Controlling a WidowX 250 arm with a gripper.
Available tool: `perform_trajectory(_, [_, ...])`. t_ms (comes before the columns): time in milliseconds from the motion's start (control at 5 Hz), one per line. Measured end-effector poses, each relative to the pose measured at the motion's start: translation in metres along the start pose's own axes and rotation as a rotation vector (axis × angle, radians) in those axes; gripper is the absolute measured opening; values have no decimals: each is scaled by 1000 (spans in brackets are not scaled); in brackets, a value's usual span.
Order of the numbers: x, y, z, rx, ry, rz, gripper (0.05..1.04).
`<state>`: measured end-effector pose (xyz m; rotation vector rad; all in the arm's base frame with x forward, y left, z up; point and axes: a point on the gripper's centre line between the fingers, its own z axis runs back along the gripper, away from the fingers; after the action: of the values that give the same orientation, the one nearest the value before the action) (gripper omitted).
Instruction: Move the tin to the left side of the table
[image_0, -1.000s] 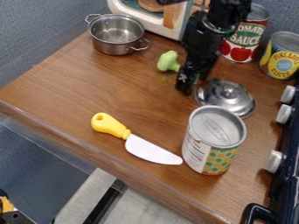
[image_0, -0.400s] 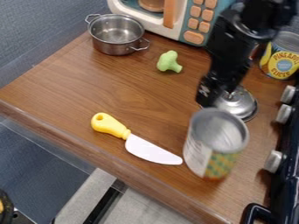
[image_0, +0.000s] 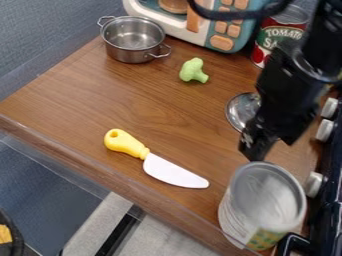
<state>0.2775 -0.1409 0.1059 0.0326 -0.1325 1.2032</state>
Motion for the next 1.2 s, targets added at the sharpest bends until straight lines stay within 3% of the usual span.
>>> perform_trajectory(800, [6,7,28,-56,32,20,1000])
perform_trajectory(1200, [-21,21,51,-99,71,-65,1000])
